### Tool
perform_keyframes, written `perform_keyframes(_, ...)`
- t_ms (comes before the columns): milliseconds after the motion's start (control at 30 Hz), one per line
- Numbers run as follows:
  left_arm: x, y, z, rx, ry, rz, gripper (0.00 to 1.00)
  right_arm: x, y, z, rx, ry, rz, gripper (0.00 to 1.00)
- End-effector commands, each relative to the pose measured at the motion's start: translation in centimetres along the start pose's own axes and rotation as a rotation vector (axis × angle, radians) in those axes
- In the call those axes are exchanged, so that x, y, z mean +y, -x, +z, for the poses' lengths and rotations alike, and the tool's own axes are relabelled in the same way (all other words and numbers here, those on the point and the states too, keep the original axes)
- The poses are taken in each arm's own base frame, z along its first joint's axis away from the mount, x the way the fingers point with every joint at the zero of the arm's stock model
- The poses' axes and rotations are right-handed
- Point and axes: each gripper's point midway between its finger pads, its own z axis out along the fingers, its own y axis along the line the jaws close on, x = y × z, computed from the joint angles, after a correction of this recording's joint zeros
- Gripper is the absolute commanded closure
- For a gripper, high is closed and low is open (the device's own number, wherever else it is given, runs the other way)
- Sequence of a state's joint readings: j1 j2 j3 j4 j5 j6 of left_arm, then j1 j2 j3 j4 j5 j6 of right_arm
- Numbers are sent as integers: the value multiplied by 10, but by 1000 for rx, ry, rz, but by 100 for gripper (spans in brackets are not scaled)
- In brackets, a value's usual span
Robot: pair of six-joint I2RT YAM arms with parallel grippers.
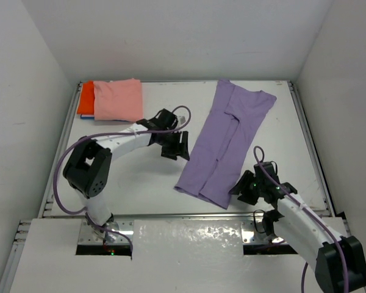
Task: Fold and stack the t-shirts
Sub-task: Rotate the tshirt 80 degrees
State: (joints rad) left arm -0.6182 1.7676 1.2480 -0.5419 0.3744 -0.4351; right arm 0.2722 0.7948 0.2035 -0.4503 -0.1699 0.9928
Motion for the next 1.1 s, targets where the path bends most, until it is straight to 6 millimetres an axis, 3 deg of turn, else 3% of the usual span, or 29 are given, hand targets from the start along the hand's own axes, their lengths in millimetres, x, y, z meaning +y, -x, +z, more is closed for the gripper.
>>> perform_keyframes(0,31,-31,-4,63,78,38,43,-12,-16,5,42,-36,14,49)
perform_keyframes(300,51,-78,-1,100,55,-4,45,-22,-39,6,73,-78,8,50)
perform_keyframes(533,52,-84,7,109,32,-26,46,-25,-50,10,86,-88,-4,50)
perform_keyframes(800,46,-89,14,113,-23,-49,49,-42,-56,2,108,-199,1,54)
perform_keyframes(967,39,-89,20,111,-60,-65,56,-49,-59,2,119,-234,24,66)
perform_keyframes(1000,38,-91,21,116,-68,-68,59,-47,-58,2,117,-232,22,69)
perform_keyframes(1033,34,-92,22,121,-77,-74,72,-46,-57,2,113,-234,21,78)
perform_keyframes(1067,31,-93,24,128,-82,-74,77,-43,-54,2,105,-229,22,85)
